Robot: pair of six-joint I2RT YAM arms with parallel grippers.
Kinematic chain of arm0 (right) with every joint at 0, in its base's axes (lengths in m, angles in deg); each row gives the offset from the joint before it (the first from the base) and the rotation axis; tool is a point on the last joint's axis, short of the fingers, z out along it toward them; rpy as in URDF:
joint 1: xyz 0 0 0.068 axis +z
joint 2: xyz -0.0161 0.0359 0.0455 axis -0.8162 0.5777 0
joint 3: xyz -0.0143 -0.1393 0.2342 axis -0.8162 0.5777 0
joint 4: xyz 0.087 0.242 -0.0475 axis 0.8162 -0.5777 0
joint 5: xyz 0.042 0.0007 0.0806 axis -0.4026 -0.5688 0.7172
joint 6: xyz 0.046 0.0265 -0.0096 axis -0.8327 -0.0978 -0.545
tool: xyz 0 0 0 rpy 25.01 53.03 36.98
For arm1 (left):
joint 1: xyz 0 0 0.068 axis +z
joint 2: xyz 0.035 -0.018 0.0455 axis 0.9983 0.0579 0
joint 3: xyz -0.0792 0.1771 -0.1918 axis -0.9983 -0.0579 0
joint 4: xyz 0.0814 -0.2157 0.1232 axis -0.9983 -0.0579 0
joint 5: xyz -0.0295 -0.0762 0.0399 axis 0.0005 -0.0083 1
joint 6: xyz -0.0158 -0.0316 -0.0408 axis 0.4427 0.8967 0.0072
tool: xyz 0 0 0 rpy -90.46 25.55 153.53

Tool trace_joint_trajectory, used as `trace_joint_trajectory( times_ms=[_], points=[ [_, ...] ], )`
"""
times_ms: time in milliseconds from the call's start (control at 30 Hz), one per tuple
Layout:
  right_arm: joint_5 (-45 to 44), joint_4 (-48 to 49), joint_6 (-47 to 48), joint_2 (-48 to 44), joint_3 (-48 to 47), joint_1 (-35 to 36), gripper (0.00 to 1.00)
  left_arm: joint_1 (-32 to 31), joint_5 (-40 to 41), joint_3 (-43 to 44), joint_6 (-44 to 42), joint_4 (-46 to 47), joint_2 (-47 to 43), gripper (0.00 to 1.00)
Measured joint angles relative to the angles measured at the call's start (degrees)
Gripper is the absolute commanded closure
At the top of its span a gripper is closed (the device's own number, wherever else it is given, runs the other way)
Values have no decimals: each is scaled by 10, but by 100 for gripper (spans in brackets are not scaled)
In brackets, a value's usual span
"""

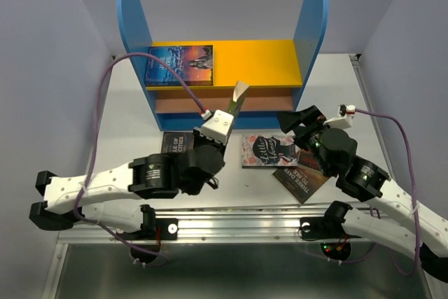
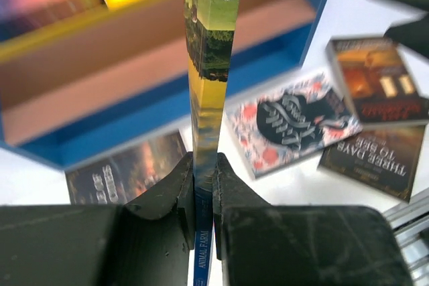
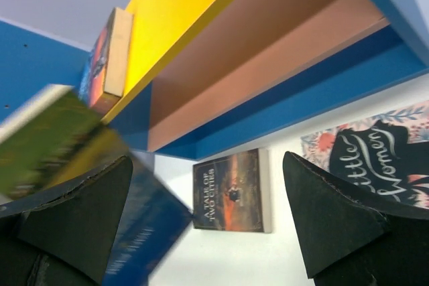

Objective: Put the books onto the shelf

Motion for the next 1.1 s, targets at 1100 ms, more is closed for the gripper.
trace_joint_trajectory(
  times_ms=[1100],
  points=[
    [-20,-107,31,103,-21,-1,0,359,-307,141,-1055,175,85,100]
  ],
)
